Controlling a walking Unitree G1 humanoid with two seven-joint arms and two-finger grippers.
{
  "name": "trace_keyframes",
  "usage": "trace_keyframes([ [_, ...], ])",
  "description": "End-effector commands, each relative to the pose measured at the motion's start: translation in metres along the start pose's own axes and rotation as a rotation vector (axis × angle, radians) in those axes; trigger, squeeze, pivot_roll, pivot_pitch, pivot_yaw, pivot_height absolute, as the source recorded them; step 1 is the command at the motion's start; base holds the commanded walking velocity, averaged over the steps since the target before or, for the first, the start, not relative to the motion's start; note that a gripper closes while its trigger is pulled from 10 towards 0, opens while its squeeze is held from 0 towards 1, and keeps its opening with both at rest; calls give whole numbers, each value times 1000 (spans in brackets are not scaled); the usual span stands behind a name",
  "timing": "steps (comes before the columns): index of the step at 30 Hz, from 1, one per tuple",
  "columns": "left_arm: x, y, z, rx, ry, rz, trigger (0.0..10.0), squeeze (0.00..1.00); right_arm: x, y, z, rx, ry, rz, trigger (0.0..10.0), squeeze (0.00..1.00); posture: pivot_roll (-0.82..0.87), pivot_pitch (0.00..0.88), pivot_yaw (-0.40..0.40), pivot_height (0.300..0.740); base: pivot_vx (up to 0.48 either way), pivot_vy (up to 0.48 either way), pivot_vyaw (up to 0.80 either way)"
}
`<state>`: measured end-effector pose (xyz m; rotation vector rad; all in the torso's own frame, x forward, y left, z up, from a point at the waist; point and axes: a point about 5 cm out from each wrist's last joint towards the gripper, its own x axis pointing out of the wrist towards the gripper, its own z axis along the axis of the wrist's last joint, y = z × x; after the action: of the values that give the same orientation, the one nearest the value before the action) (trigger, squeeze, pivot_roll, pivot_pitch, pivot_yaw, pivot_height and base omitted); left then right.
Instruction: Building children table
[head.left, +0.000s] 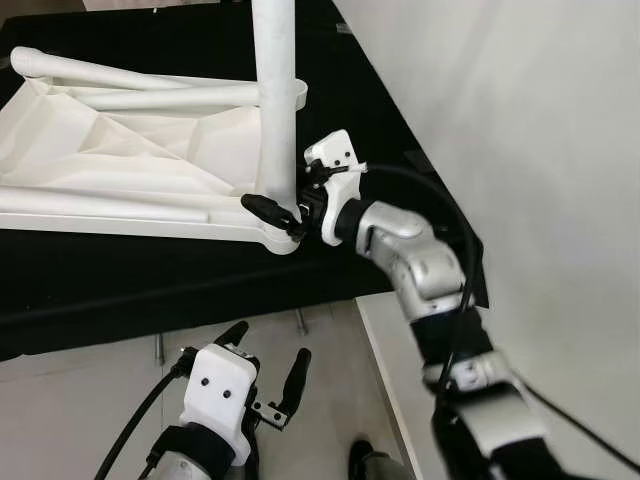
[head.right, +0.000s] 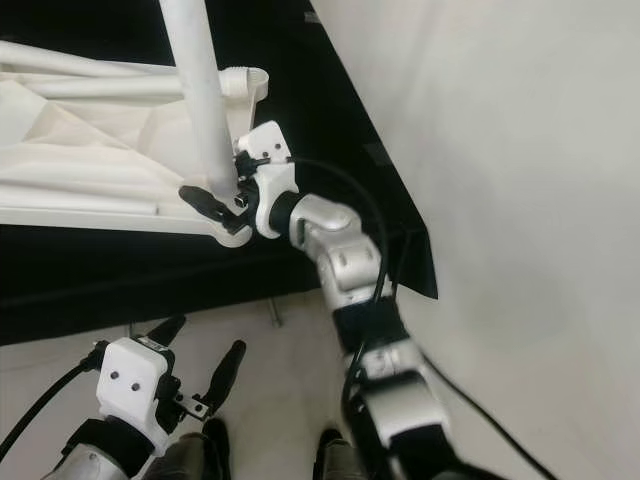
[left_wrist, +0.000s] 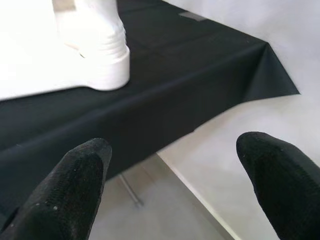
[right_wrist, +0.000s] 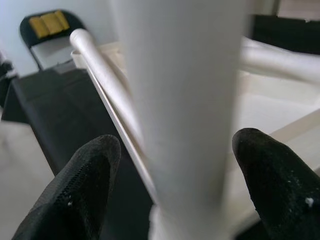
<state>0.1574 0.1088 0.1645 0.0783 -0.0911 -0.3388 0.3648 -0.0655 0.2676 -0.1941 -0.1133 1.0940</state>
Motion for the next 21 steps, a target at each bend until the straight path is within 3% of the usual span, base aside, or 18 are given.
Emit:
trace_keyframes([
  [1,-3,-1,2,30,-8,13,10000,0,-1,2,-5,-8,-3,103,10000,0,-36,259,-69,740,0,0,0],
  [8,-8,-1,3,60,-15,65,10000,0,-2,-9,2,-24,-13,142,10000,0,-30,251,-70,740,0,0,0],
  [21,-14,2,2,100,-11,154,10000,0,7,2,1,-21,-67,261,10000,0,-24,242,-71,740,0,0,0],
])
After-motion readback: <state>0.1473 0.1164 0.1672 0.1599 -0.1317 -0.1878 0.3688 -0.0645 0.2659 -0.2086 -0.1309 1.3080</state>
